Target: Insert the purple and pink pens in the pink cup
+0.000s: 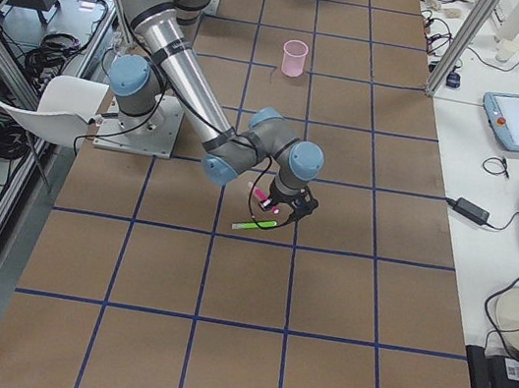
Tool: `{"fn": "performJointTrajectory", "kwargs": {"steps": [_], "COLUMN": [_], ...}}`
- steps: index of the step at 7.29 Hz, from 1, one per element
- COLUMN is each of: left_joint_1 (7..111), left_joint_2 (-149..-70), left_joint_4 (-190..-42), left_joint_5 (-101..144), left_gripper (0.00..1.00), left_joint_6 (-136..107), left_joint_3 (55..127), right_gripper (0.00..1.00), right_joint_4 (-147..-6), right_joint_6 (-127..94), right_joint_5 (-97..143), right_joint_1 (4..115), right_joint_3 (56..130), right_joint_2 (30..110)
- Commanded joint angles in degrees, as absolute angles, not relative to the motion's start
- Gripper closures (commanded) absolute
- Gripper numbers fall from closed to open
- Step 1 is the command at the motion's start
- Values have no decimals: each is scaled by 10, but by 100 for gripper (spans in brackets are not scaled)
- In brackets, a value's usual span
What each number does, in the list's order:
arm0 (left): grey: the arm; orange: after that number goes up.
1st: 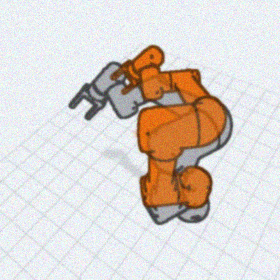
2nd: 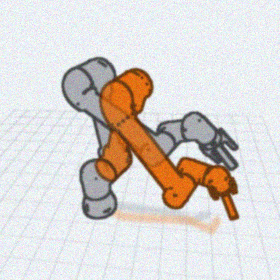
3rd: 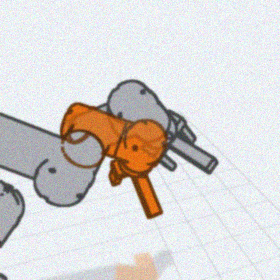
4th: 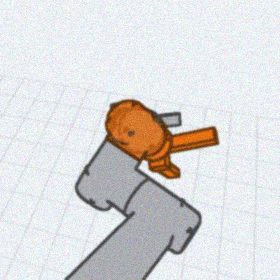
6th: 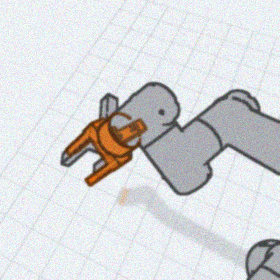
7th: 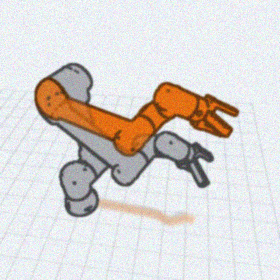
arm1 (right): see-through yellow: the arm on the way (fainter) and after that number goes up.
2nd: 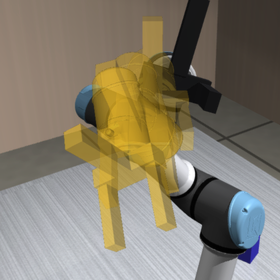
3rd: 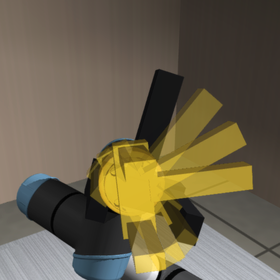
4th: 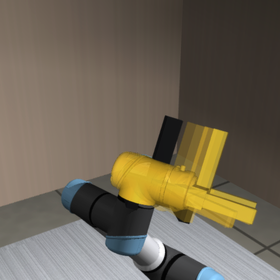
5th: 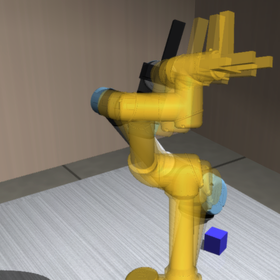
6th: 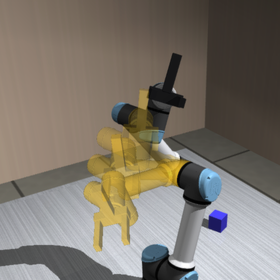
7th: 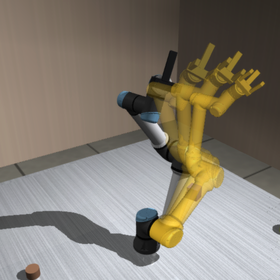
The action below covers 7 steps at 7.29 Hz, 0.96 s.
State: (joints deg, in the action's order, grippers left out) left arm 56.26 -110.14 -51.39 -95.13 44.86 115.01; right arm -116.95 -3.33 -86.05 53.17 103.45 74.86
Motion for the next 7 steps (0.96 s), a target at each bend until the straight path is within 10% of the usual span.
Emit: {"fn": "performJointTrajectory", "kwargs": {"steps": [1,3,4,7], "left_joint_1": [562,566,568,568], "left_joint_2": [-1112,-1111,-1111,-1111], "left_joint_4": [-491,-490,-490,-490], "left_joint_5": [-951,-952,-953,-953], "left_gripper": [16,48,80,100], "left_joint_6": [448,449,451,452], "left_joint_3": [1150,1150,1150,1148], "right_gripper": [100,100,100,100], "right_joint_4": [-1179,-1233,-1273,-1305], "right_joint_6": [-137,-295,-384,-578], "right_joint_5": [-856,-868,-914,-1045], "right_joint_1": [652,802,883,1074], "right_joint_3": [1029,1028,1029,1029], "right_joint_2": [801,816,815,803]}}
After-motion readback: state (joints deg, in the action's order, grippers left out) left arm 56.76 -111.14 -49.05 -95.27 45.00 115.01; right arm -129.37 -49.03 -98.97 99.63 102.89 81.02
